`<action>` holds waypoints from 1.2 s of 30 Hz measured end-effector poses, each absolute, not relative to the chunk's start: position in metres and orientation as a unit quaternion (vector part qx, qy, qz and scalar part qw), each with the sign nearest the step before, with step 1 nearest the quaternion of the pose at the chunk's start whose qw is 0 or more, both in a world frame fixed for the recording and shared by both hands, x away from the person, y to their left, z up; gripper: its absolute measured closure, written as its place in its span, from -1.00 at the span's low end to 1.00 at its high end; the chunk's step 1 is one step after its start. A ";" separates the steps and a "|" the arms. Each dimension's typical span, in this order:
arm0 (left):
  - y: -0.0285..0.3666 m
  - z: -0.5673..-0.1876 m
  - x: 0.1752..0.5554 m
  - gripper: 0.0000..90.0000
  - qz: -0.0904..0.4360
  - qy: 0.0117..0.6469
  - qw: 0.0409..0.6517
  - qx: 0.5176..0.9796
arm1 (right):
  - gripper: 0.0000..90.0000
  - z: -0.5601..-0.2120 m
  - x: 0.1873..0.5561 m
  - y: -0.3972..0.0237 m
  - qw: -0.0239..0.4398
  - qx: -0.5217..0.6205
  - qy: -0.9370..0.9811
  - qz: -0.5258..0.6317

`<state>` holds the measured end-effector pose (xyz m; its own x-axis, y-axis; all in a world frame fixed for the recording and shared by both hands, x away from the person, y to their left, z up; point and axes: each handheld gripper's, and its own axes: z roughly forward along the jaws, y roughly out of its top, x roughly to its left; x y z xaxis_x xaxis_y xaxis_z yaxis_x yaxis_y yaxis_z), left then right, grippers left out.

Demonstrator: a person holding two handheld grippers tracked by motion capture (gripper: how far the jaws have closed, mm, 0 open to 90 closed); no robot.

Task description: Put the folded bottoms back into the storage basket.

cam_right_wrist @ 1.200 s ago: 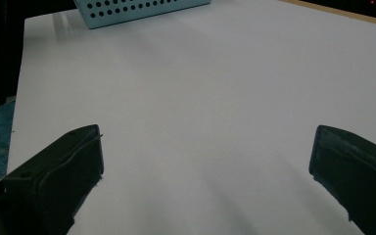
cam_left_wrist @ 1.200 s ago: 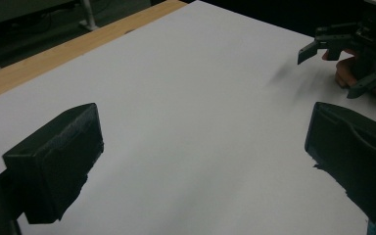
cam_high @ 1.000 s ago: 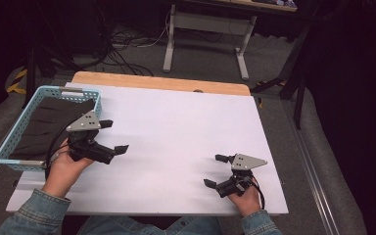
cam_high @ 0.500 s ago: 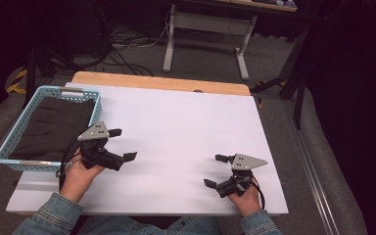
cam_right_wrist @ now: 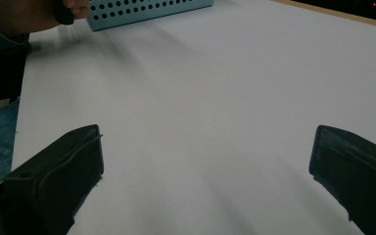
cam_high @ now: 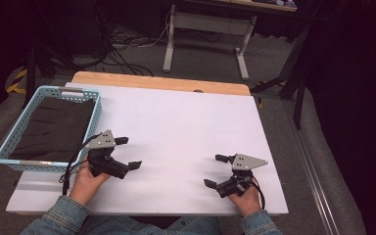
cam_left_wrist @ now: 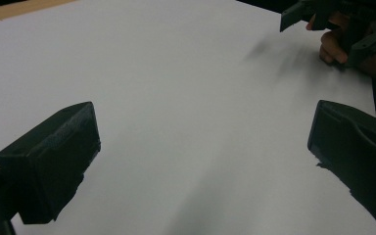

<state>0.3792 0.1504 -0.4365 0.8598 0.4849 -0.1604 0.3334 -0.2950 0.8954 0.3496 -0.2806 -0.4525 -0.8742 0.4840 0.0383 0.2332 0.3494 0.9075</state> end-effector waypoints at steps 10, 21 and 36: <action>0.142 -0.456 0.380 -1.00 0.064 0.251 0.528 0.809 | -0.99 -0.452 0.349 -0.281 0.121 0.218 0.812 0.528; 0.143 -0.468 0.383 -1.00 0.058 0.263 0.520 0.811 | -0.99 -0.452 0.348 -0.281 0.119 0.212 0.812 0.530; 0.141 -0.468 0.381 -1.00 0.073 0.261 0.517 0.812 | -0.99 -0.452 0.348 -0.281 0.117 0.210 0.812 0.532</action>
